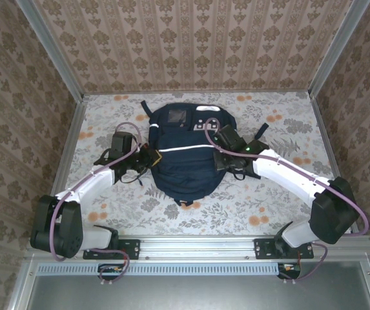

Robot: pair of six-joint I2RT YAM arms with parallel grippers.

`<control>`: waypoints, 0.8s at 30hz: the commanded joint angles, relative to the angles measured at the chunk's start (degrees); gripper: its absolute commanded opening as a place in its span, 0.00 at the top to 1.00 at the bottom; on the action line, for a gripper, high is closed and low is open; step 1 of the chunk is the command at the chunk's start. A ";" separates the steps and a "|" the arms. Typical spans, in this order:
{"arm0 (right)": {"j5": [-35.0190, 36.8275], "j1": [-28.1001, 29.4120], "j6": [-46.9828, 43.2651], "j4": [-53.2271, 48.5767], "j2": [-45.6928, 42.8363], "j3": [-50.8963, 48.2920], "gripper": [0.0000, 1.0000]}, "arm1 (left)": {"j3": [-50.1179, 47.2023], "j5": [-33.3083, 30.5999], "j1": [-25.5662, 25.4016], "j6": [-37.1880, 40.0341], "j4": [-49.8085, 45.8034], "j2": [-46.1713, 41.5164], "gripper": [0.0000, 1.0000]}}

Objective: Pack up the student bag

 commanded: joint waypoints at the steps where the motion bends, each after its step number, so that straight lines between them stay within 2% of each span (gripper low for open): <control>1: -4.02 -3.58 -7.80 1.88 0.02 1.04 1.00 | 1.56 -2.51 2.31 3.50 -2.06 -0.19 1.00; 6: -7.15 -5.66 -11.91 2.76 0.88 3.40 1.00 | 1.72 -1.56 3.54 4.33 -2.54 -0.17 1.00; 11: -23.30 -3.92 -12.83 3.88 0.30 3.58 1.00 | 2.63 -2.24 4.75 5.66 -4.74 -1.28 1.00; 14: -26.61 -0.27 -12.29 4.45 0.17 4.38 1.00 | 3.77 -3.20 6.01 6.85 -7.90 -2.54 1.00; 15: -26.49 0.86 -11.71 5.24 0.29 4.53 1.00 | 4.18 -3.79 6.43 7.04 -9.10 -2.98 0.90; 17: -26.32 2.76 -9.91 7.07 0.99 5.33 1.00 | 5.01 -5.45 6.99 6.88 -12.16 -4.61 0.61; 19: -26.47 4.03 -8.42 8.26 2.25 6.64 1.00 | 5.25 -6.93 7.07 6.16 -13.89 -6.78 0.45; 21: -25.48 5.20 -7.26 8.90 4.02 8.30 1.00 | 4.92 -7.80 7.02 4.79 -14.85 -8.97 0.37; 24: -25.32 6.51 -6.14 9.64 6.60 10.66 1.00 | 3.36 -7.65 6.69 1.71 -14.62 -12.15 0.32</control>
